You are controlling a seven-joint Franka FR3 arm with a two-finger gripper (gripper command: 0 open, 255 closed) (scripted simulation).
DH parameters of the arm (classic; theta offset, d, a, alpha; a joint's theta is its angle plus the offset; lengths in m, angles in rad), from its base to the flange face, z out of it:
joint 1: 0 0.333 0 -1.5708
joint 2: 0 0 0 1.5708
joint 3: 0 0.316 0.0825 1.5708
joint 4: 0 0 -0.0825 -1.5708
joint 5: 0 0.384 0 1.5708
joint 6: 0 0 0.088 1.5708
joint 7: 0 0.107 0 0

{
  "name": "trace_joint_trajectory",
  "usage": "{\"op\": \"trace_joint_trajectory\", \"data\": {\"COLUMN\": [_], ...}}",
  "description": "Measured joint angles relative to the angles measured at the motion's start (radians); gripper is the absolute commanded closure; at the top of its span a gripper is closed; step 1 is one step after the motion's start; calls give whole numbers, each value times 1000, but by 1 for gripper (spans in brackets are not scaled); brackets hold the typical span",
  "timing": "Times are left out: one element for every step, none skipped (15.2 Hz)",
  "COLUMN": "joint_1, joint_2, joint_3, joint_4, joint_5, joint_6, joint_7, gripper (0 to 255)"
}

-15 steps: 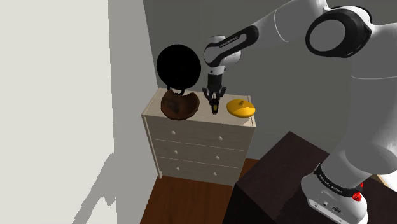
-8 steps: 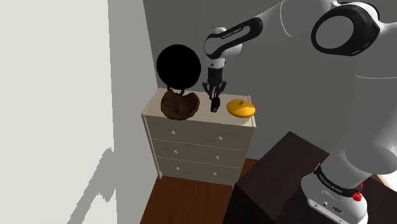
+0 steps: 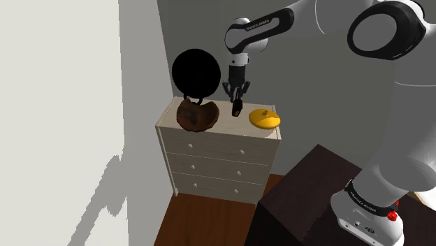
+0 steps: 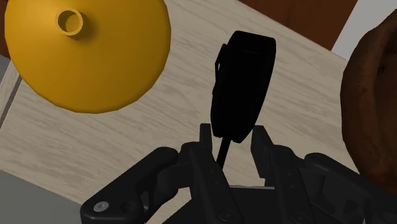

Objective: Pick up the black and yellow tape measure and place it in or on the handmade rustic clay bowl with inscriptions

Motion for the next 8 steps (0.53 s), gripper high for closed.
{"op": "trace_joint_trajectory", "data": {"joint_1": [0, 0, 0, 0, 0, -1, -1, -1], "joint_2": [-3, -10, -13, -18, -23, -26, -27, -33], "joint_3": [0, 0, 0, 0, 0, 0, -1, 0], "joint_4": [7, 13, 20, 30, 37, 43, 51, 60], "joint_5": [0, -1, -1, -2, -2, -3, -3, -3], "joint_6": [-10, -23, -33, -47, -59, -68, -78, -91], "joint_7": [1, 3, 5, 8, 9, 10, 12, 15], "gripper": [255, 255, 255, 255, 255, 255, 255, 255]}}
